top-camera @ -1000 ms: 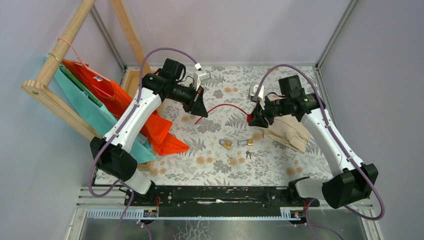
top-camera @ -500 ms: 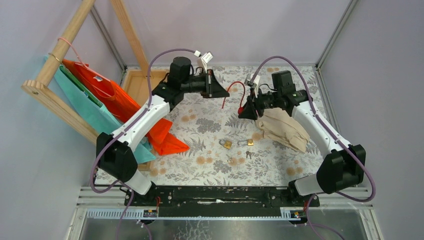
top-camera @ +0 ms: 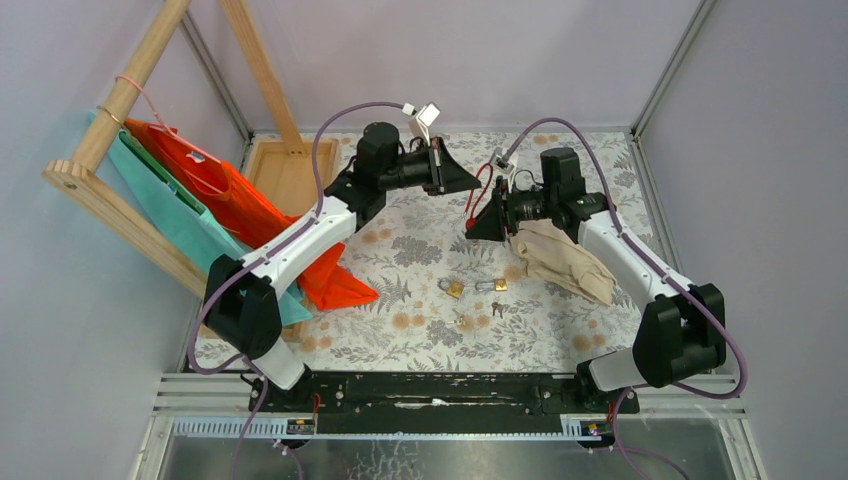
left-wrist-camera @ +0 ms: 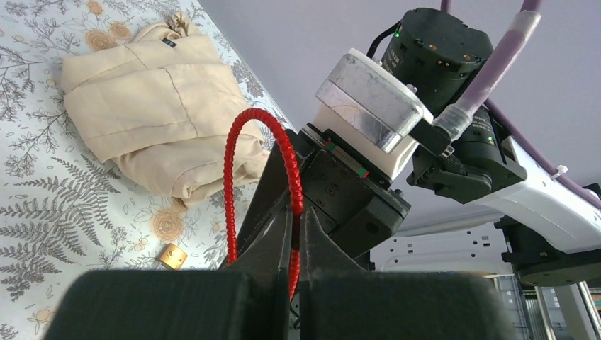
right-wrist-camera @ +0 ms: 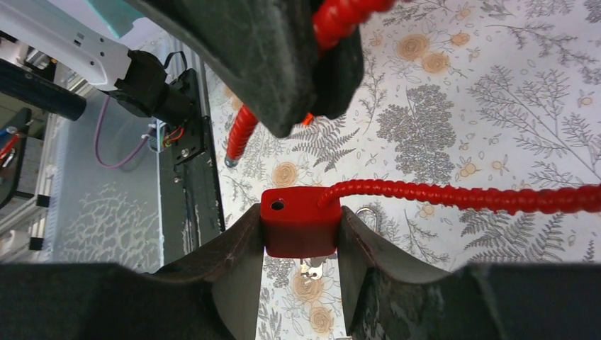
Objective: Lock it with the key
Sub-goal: Lock the lock.
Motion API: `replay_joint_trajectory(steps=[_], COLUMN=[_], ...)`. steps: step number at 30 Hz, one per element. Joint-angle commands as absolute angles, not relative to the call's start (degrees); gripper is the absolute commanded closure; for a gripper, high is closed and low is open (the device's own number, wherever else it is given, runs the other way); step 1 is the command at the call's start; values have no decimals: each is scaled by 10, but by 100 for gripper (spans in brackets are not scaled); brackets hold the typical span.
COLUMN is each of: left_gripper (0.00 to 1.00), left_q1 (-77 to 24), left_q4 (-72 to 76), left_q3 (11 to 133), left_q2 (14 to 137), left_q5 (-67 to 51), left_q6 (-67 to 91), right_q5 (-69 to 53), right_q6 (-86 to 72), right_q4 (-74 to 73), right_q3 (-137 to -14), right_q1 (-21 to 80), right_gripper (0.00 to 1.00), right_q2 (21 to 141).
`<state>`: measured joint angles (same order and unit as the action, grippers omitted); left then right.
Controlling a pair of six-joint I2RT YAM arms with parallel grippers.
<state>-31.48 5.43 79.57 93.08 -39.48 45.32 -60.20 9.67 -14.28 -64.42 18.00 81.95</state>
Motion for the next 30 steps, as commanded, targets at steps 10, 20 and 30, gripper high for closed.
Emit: replay_joint_trajectory(steps=[10, 20, 30], left_gripper=[100, 100, 100], left_q1=[-323, -323, -323], left_q4=[164, 182, 190], left_q3=[729, 700, 680], left_q2=[948, 940, 929], left_q5=[-380, -379, -388], left_q6=[515, 514, 519], right_q5=[-687, -699, -689], right_q6=[-63, -105, -138], right_q4=[77, 125, 160], right_q3=[-618, -611, -600], right_q1=[192, 191, 170], right_gripper=[100, 100, 100], right_q2=[787, 787, 779])
